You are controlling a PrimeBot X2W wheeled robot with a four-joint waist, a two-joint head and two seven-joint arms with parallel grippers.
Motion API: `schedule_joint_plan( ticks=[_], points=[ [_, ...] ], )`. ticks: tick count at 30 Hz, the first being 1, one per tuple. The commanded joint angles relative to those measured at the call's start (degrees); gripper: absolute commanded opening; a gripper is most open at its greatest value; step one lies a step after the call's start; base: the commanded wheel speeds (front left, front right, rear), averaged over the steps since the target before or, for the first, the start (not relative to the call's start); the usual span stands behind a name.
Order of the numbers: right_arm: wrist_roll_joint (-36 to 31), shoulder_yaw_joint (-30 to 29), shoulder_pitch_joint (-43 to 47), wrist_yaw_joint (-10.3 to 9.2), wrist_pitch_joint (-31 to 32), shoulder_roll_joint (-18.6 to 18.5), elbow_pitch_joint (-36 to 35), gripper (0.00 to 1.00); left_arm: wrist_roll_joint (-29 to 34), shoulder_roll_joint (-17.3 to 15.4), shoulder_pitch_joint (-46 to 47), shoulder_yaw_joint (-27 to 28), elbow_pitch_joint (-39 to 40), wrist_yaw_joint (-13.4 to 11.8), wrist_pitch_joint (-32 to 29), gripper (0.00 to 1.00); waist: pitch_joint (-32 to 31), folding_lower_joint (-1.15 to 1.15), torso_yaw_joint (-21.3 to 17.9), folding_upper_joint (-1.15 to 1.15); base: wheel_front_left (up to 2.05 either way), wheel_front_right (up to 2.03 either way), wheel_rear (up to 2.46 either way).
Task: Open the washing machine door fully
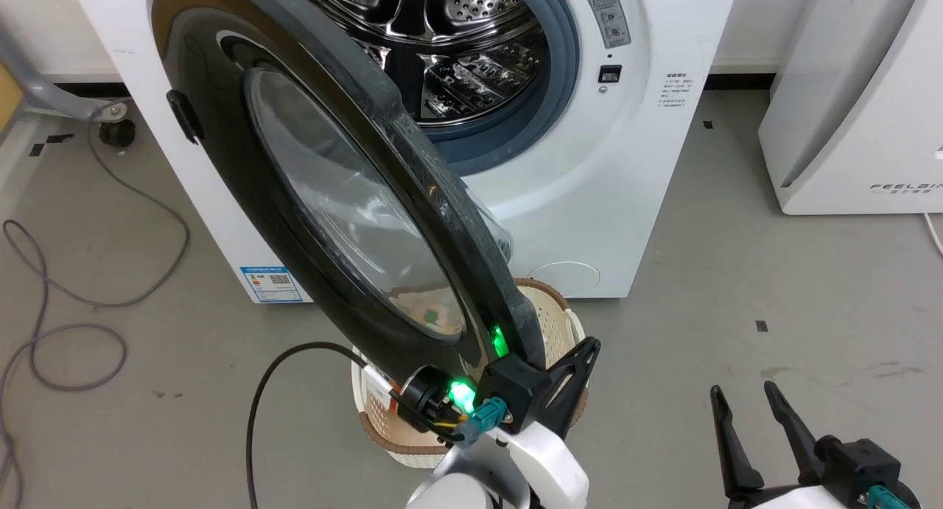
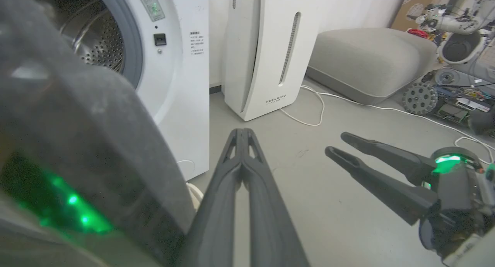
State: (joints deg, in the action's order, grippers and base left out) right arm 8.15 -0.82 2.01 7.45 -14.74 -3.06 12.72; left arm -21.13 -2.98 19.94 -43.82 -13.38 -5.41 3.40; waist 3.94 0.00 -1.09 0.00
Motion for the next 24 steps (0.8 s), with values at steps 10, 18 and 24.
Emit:
schedule_joint_plan(
  ticks=[10, 18, 24],
  points=[
    [1.0, 0.9, -0.5, 0.03, -0.3, 0.2, 1.3, 1.0, -4.9, 0.1, 3.0, -2.0, -4.5, -4.8, 5.1, 0.0, -0.5, 0.0, -0.1, 0.0, 0.0, 0.0, 0.0],
    [1.6, 1.0, -0.4, 0.03, -0.3, 0.2, 1.7, 1.0, -4.7, -3.3, -1.8, -1.2, -2.0, -7.7, 6.7, 0.0, -0.7, 0.0, 0.5, 0.0, 0.0, 0.0, 0.0],
    [1.9, 1.2, -0.1, 0.03, -0.3, 0.2, 2.5, 1.0, -4.2, -6.7, -5.8, -1.2, 3.6, -9.6, 6.5, 0.0, -1.2, 0.0, 1.4, 0.0, 0.0, 0.0, 0.0]
  ],
)
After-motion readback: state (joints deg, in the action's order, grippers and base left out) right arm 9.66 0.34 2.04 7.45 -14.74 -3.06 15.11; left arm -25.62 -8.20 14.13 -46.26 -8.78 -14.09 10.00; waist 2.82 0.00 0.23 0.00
